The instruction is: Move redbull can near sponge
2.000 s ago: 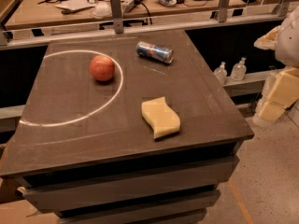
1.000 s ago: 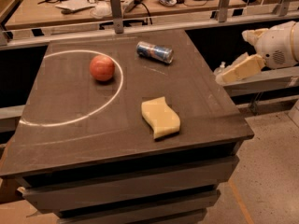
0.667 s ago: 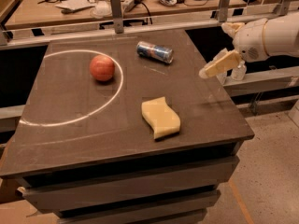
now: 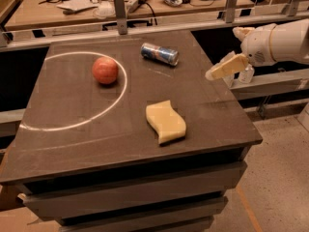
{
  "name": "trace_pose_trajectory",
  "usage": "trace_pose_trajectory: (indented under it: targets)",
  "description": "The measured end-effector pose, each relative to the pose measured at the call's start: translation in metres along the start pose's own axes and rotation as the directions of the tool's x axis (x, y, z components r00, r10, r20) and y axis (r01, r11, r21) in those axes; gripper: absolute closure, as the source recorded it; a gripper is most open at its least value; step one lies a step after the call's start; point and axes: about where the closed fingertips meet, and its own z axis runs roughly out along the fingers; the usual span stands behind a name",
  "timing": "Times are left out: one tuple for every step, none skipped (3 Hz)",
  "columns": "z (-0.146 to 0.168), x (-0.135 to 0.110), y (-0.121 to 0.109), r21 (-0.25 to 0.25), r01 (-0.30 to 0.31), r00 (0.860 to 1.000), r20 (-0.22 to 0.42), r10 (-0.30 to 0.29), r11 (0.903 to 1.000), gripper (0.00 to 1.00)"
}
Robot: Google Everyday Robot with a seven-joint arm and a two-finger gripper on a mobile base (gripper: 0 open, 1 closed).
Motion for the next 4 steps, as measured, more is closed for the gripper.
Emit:
trace_pose_trajectory:
  targets:
    - [0.03,0.009,-0.013,0.012,-0.065,0.998,0.003,0.065,0.9978,0.0]
    - [0.051,0.013,-0.015,-0.018,-0.083,0.996,0.01,0.084,0.9964,0.0]
    - [0.086,0.005,-0.001,-0.113,-0.078,0.996,0.031,0.082,0.9906,0.0]
    - [0.109,-0.005,0.01,-0.162,-0.072,0.995,0.061,0.083,0.9841,0.0]
